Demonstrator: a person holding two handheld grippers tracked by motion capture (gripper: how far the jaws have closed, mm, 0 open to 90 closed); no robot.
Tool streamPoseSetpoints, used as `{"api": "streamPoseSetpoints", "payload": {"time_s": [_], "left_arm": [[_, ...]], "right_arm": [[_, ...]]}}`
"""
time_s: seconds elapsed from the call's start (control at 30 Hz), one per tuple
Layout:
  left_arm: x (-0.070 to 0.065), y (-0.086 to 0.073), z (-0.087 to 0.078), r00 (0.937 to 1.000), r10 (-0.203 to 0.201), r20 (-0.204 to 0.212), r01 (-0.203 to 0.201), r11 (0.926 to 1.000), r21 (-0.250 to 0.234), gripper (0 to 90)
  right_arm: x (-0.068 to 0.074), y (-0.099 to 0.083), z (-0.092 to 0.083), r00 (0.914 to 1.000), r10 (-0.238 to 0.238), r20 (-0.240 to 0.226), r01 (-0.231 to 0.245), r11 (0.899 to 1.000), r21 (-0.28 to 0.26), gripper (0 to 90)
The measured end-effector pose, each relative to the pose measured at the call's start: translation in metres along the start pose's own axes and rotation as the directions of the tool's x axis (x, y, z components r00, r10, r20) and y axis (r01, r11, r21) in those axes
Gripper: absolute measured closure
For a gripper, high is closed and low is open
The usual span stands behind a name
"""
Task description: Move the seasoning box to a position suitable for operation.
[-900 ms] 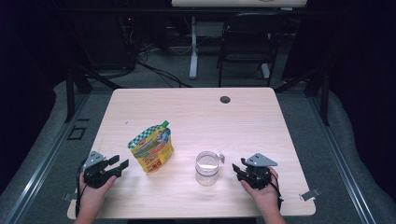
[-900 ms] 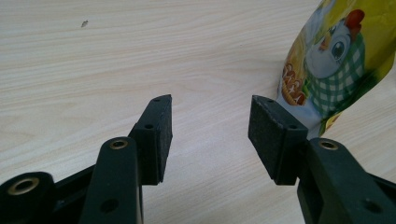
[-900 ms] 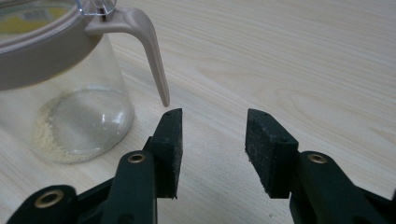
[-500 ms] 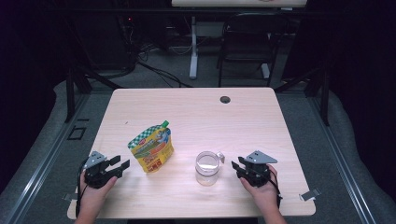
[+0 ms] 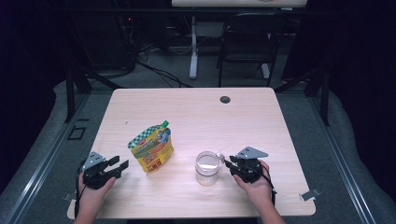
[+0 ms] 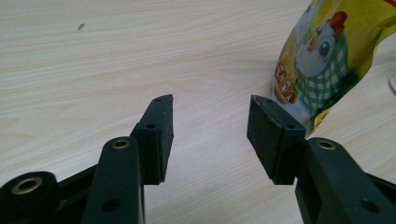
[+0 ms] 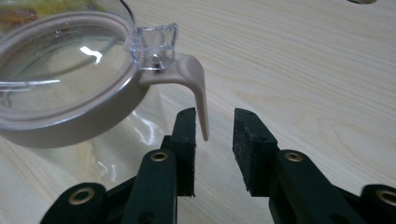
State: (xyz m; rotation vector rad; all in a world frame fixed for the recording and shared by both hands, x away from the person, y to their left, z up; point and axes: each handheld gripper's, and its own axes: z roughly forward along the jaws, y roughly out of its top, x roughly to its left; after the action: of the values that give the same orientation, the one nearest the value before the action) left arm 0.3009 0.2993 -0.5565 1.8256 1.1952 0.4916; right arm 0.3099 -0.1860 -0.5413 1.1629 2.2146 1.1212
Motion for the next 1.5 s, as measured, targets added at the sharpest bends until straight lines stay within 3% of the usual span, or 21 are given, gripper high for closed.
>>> {"api": "streamPoseSetpoints", "payload": {"time_s": [0.33, 0.43, 0.63, 0.93, 1.03, 1.27, 1.5], "left_arm": [[-0.001, -0.002, -0.003, 1.0000, 0.001, -0.008, -0.001, 1.0000, -0.003, 51.4], [-0.001, -0.003, -0.004, 1.0000, 0.002, -0.010, -0.002, 1.0000, 0.007, 52.5], [-0.002, -0.004, -0.005, 0.9999, -0.003, -0.010, 0.002, 1.0000, -0.008, 53.1], [-0.004, -0.004, -0.005, 1.0000, 0.007, -0.005, -0.007, 1.0000, 0.005, 52.7], [-0.004, -0.004, -0.005, 1.0000, 0.006, 0.006, -0.006, 1.0000, 0.000, 53.1], [-0.006, -0.003, -0.008, 0.9999, 0.008, 0.010, -0.009, 1.0000, 0.003, 56.9], [-0.011, -0.001, -0.008, 0.9998, 0.012, 0.013, -0.012, 0.9999, -0.004, 60.4]], "right_arm": [[0.005, 0.008, 0.015, 0.9998, 0.011, -0.017, -0.011, 1.000, -0.008, 78.0], [0.009, 0.008, 0.018, 0.9998, -0.014, 0.014, 0.014, 1.000, 0.001, 84.5], [0.011, 0.008, 0.017, 0.9987, -0.035, 0.036, 0.035, 0.999, 0.005, 85.7], [0.017, 0.007, 0.009, 0.9970, -0.029, 0.071, 0.028, 0.999, 0.021, 85.3], [0.019, 0.006, 0.007, 0.9973, -0.019, 0.071, 0.017, 1.000, 0.016, 85.0], [0.034, 0.003, 0.003, 0.9969, -0.050, 0.060, 0.048, 0.998, 0.042, 86.1], [0.043, -0.001, -0.003, 0.9978, -0.022, 0.063, 0.018, 0.999, 0.050, 85.4]]}}
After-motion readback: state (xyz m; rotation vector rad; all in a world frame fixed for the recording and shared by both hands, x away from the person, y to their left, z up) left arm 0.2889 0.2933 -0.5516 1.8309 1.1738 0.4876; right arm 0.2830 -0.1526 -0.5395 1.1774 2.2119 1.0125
